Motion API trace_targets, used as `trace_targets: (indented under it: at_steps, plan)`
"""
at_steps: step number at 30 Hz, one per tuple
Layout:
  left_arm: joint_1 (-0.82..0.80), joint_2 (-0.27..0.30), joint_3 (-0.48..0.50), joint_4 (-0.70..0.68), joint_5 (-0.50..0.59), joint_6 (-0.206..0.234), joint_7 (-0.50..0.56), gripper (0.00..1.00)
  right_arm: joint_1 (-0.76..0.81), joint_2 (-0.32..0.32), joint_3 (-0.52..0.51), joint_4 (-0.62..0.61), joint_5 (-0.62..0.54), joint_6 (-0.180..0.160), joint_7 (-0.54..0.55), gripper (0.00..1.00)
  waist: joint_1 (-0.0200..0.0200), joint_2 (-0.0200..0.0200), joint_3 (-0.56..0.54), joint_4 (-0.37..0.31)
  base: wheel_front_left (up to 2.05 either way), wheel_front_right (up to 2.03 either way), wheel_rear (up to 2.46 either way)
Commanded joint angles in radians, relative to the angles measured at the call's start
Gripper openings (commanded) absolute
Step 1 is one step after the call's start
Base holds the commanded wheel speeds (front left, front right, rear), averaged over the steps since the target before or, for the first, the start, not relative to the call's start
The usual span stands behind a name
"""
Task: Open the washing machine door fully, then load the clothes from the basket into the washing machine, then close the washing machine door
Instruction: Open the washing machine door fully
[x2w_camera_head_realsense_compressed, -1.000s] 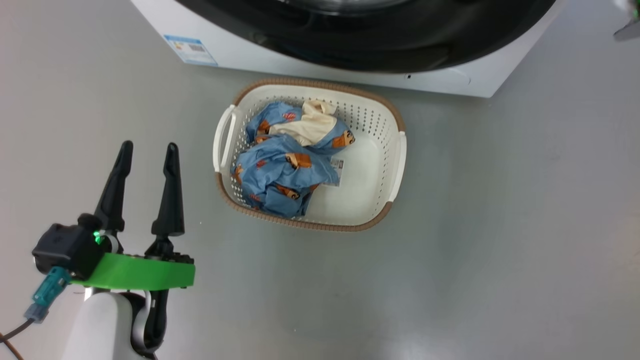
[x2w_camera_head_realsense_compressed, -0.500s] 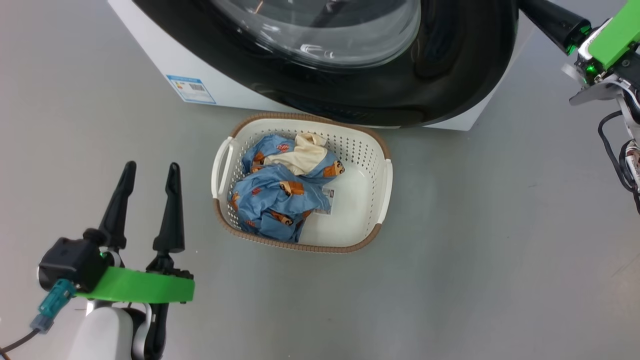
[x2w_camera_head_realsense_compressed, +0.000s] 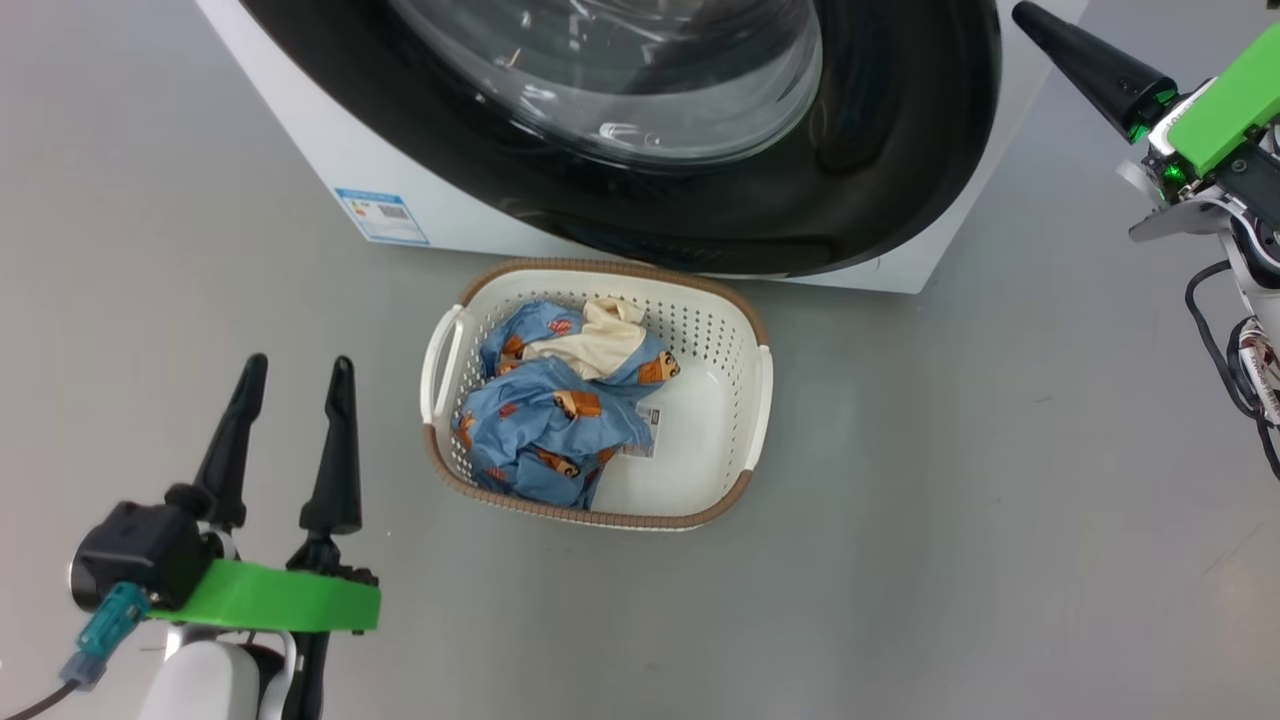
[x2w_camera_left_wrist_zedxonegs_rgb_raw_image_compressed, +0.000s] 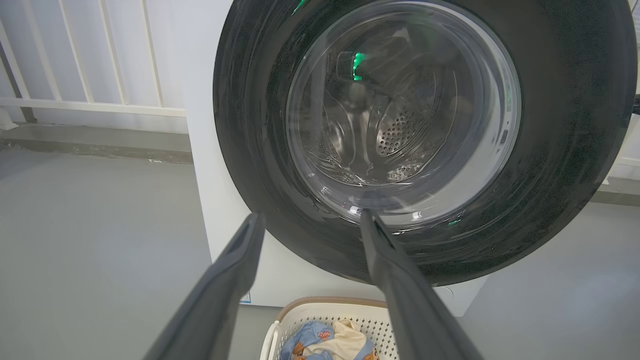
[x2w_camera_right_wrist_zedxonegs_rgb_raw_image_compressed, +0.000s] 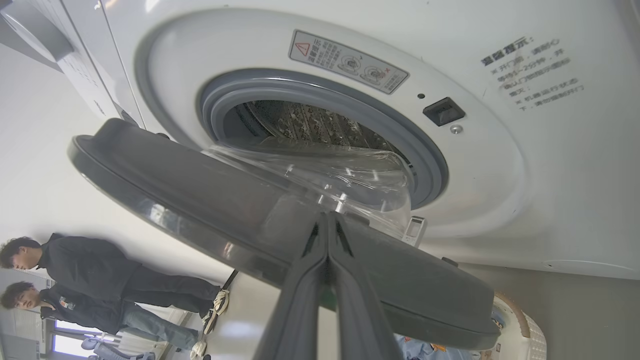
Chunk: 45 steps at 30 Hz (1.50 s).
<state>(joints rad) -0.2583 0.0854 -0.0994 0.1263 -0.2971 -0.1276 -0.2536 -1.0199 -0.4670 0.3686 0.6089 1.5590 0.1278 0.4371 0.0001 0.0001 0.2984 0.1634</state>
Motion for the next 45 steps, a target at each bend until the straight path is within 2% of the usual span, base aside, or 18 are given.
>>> trace_targets:
  at_steps: [1, 2, 4, 5, 6, 17, 26, 35, 39, 45]
  plan:
    - [0.011, 0.028, 0.036, -0.02, 0.006, -0.003, -0.008, 1.0, 0.025, -0.001, -0.009, -0.03, -0.009, 0.003, -0.01, 0.0, 0.0, -0.0001, -0.012, -0.008, 0.0, 0.0, 0.0]
    - [0.014, 0.029, 0.036, -0.019, 0.007, -0.003, -0.008, 1.0, 0.03, 0.0, -0.01, -0.033, -0.008, 0.003, -0.013, 0.13, 0.0, -0.0001, -0.018, -0.011, 0.0, 0.0, 0.0]
    - [0.018, 0.031, 0.035, -0.018, 0.007, -0.003, -0.008, 1.0, 0.041, 0.003, -0.014, -0.04, -0.004, 0.003, -0.02, 0.49, 0.0, -0.0001, -0.028, -0.017, 0.0, 0.0, 0.0]
    - [0.02, 0.032, 0.035, -0.017, 0.007, -0.003, -0.008, 1.0, 0.046, 0.004, -0.015, -0.044, -0.002, 0.003, -0.022, 0.84, 0.0, -0.0001, -0.034, -0.019, 0.0, 0.0, 0.0]
    - [0.022, 0.033, 0.035, -0.017, 0.007, -0.003, -0.008, 1.0, 0.052, 0.006, -0.015, -0.048, -0.001, 0.003, -0.023, 1.0, 0.0, -0.0001, -0.039, -0.022, 0.0, 0.0, 0.0]
    - [0.057, 0.037, 0.046, -0.013, 0.015, -0.003, -0.008, 1.0, 0.186, -0.014, -0.015, -0.219, -0.024, 0.003, -0.091, 1.0, 0.0, -0.0001, -0.097, -0.06, 0.0, 0.0, 0.0]
    - [0.064, 0.048, 0.049, -0.027, 0.016, -0.003, -0.008, 1.0, 0.296, -0.055, -0.04, -0.349, -0.035, 0.003, -0.166, 1.0, 0.0, -0.0001, -0.092, -0.086, 0.0, 0.0, 0.0]
    - [0.064, 0.067, 0.044, -0.034, 0.019, -0.003, -0.008, 1.0, 0.375, -0.098, -0.08, -0.4, -0.13, 0.003, -0.34, 1.0, 0.0, -0.0001, -0.075, -0.092, 0.0, 0.0, 0.0]
    - [0.062, 0.074, 0.044, -0.039, 0.018, -0.003, -0.008, 1.0, 0.393, -0.118, -0.075, -0.419, -0.222, 0.003, -0.456, 1.0, 0.0, -0.0001, -0.065, -0.096, 0.0, 0.0, 0.0]
    - [0.055, 0.079, 0.036, -0.04, 0.019, -0.003, -0.008, 1.0, 0.393, -0.168, -0.025, -0.403, -0.459, 0.003, -0.639, 1.0, 0.0, -0.0001, -0.054, -0.1, 0.0, 0.0, 0.0]
